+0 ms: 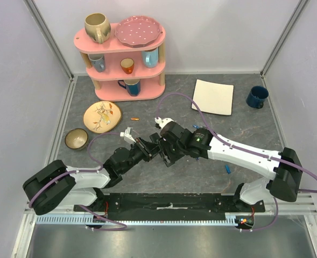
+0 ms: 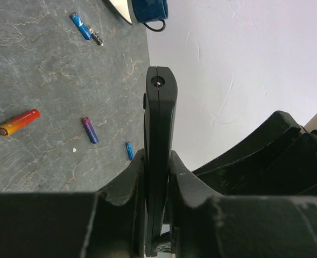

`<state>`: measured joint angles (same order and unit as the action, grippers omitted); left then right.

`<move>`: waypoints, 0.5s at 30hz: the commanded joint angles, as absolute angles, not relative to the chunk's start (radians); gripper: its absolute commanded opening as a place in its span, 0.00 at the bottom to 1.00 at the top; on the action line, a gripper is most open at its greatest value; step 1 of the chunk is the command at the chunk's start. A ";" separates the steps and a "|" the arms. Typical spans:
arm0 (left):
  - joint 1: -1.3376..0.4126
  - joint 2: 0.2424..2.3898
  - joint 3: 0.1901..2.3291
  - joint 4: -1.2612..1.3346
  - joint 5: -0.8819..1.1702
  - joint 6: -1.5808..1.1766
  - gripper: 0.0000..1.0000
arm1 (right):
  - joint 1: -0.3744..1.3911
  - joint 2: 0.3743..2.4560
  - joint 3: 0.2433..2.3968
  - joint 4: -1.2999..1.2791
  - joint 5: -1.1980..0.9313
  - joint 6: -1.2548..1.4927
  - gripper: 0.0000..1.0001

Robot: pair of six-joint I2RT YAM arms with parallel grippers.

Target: Load the batteries into the remote control

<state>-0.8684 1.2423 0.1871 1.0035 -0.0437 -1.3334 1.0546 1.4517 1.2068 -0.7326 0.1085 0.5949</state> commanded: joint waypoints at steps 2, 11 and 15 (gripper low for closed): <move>-0.917 1.157 0.241 1.142 0.034 -1.326 0.02 | 1.011 1.419 1.166 -0.637 0.154 0.509 0.16; -0.827 1.147 0.278 0.977 0.034 -1.221 0.02 | 1.012 1.330 1.140 -0.637 0.054 0.457 0.42; -0.802 1.166 0.307 0.943 0.038 -1.195 0.02 | 1.014 1.298 1.144 -0.640 0.002 0.414 0.47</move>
